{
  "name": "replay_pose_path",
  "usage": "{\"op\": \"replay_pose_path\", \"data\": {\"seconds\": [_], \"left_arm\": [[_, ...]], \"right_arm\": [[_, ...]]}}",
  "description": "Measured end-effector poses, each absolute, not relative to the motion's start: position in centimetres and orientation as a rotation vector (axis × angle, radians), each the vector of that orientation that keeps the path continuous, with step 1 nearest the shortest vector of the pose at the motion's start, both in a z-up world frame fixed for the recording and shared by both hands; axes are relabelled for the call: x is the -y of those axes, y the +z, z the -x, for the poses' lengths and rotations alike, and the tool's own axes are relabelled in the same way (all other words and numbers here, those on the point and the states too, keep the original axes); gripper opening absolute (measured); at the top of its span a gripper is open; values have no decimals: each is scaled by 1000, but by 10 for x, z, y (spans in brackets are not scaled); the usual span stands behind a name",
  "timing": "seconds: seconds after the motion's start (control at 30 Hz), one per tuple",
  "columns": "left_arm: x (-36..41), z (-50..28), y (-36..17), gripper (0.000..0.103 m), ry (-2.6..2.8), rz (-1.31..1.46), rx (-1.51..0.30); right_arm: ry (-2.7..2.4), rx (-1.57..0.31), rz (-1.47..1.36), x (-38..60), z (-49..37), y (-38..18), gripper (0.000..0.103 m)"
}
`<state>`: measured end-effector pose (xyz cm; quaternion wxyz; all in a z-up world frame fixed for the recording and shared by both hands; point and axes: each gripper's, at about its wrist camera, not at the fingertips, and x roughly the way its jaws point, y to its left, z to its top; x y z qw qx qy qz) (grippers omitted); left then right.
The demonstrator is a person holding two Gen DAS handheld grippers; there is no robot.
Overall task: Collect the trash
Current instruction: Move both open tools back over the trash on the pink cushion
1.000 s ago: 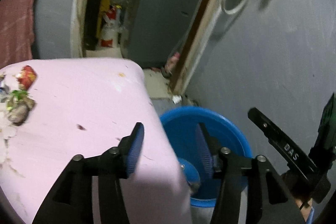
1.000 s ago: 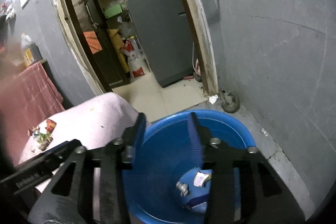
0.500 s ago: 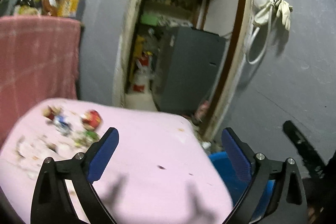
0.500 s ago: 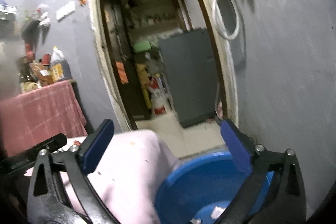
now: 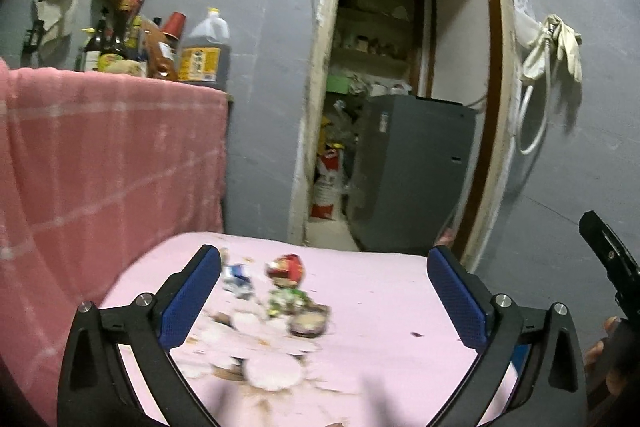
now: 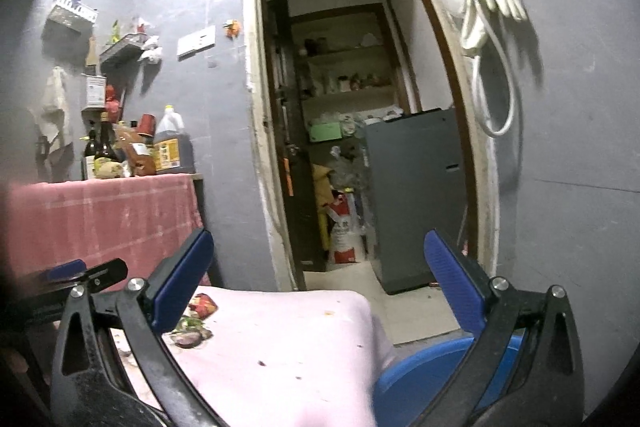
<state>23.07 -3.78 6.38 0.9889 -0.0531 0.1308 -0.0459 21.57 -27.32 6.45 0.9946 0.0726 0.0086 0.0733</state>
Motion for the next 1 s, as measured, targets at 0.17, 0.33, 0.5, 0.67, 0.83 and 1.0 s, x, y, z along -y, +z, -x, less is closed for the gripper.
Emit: {"op": "replay_pose_path", "data": {"seconds": [0.17,0.33,0.5,0.67,0.83,1.0], "left_arm": [[13,-228,63,101,-49,98,-252],[-11,-230,59,101,-22,93,-258],[-35,-236,50,101,6,82,-277],[-55,-251,39,101,9,89,-336],[-70,-268,26,101,8,114,-414],[-78,-285,13,101,25,124,-501]], "right_arm": [[194,-30,-141,250,-224,66,103],[256,-61,-127,226,-240,66,103],[300,-119,-102,206,-257,59,103],[339,-219,-80,189,-281,49,103],[399,-395,-28,168,-318,30,102],[444,-552,18,149,-346,6,91]]}}
